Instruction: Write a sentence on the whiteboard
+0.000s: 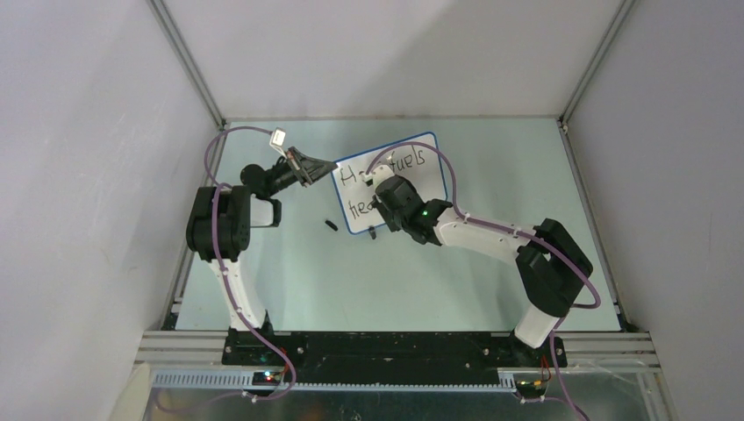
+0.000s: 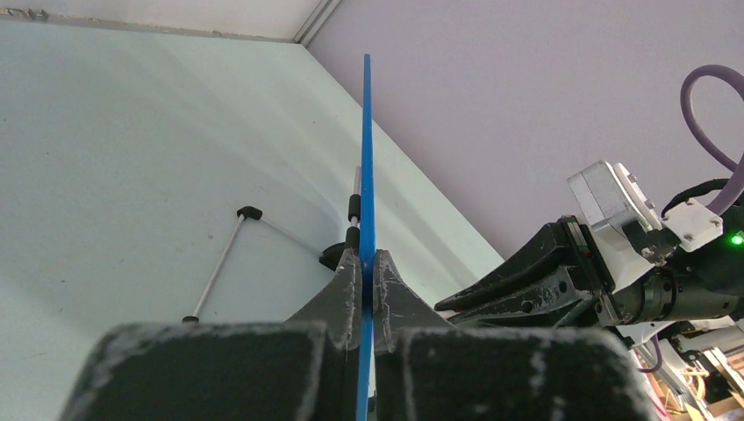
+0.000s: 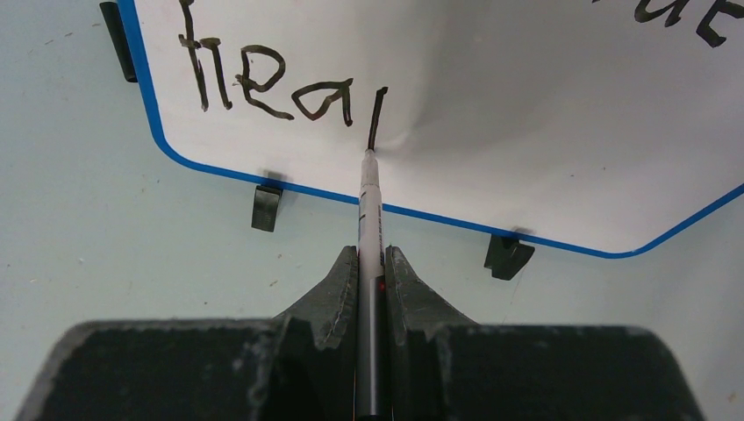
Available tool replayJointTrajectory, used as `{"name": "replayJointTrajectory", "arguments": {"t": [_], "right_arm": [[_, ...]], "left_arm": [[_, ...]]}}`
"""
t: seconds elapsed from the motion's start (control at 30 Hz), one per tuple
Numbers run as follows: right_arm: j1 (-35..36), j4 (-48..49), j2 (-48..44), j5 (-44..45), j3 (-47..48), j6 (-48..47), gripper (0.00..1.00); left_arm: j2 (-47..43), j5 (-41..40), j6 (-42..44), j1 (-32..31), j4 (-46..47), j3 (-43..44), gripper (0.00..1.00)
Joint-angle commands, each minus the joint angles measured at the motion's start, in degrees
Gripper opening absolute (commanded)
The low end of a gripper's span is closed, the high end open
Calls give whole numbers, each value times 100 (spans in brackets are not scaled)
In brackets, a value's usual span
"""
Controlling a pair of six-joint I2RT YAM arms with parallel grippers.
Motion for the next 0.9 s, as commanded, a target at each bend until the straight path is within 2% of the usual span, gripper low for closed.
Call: {"name": "replayJointTrajectory", "arguments": {"t": [0.0, 0.43, 0.87], "right_arm": [[-65, 239, -81, 47, 132, -7, 0], [-96, 138, 100, 2, 571, -1, 0], [-283, 44, 54, 30, 586, -3, 0]], "left_arm": [[-18, 189, 18, -89, 280, 67, 0], [-2, 190, 10, -89, 276, 85, 0], [-8, 191, 9, -89, 272, 80, 0]]}}
